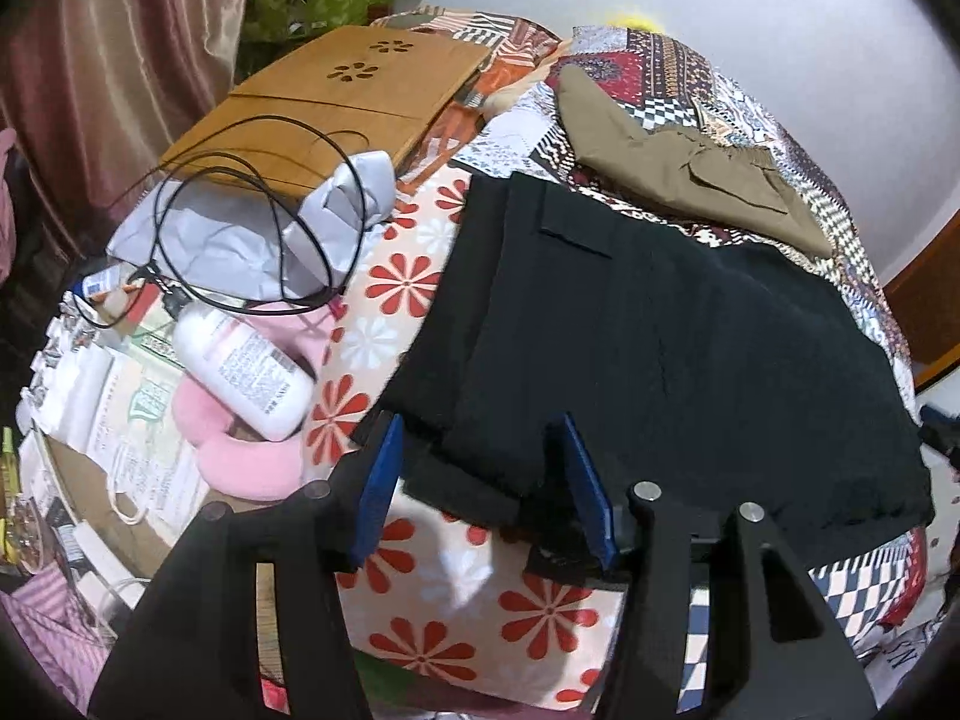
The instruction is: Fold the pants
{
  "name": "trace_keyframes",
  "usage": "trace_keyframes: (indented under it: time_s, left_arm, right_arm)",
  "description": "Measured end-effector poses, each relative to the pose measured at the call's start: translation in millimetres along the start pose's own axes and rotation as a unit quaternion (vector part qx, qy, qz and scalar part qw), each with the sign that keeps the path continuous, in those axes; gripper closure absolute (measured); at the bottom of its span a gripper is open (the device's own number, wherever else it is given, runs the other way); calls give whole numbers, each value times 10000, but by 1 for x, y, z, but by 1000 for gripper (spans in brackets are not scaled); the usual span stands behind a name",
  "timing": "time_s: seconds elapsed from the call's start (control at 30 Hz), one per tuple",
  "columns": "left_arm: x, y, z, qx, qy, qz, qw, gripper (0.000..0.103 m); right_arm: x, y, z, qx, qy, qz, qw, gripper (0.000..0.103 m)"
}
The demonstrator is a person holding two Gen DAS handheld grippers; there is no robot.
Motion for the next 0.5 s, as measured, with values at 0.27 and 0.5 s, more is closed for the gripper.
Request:
trace_keyframes:
  time_s: [0.27,0.5]
  left_arm:
    - [2,-5,-13,-90,-62,172,9998,75]
    - [-13,-11,18,-714,-366,-287,9964,84]
  right_arm:
    - [-16,31,-7,9,20,-403,9992,48]
    - [-14,35,-5,4,-13,-421,9991,47]
Point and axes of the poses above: each gripper's, at about its wrist camera, not at the fingertips, and z roughly against the way its jaws point, x to its left, y to its underside, the point moved 10 cm from there along -z, roughly the way its jaws point, and after that the axes turned 4 degrees about x, right-handed, at the moved point
